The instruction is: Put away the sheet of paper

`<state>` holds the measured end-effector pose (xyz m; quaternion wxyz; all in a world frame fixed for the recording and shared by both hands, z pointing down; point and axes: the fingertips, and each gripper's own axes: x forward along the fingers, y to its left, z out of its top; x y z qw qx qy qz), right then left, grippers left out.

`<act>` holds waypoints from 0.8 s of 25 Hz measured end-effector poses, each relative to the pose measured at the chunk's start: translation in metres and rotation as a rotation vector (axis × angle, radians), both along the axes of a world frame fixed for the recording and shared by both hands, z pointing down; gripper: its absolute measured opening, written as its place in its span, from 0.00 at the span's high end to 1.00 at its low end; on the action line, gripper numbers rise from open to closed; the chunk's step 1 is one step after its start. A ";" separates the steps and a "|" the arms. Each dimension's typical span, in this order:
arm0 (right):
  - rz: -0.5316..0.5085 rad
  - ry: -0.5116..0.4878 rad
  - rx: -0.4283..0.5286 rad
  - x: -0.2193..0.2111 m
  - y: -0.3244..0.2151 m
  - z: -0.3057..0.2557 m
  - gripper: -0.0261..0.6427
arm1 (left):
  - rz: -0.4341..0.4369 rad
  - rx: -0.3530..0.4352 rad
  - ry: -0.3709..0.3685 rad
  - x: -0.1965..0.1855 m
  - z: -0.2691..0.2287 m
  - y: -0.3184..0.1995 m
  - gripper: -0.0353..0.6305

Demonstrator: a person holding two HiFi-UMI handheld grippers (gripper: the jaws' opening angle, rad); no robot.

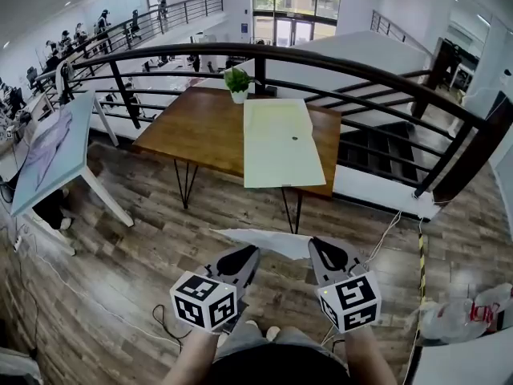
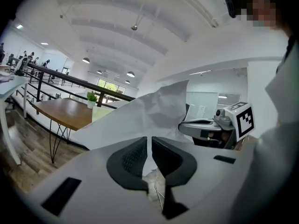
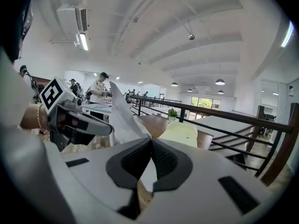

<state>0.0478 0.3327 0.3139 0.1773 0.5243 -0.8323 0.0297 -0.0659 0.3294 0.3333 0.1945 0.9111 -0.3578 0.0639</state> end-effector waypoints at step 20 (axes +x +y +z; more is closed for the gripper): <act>-0.056 -0.051 -0.051 0.018 -0.006 0.020 0.92 | -0.025 -0.068 0.016 0.019 0.019 -0.002 0.88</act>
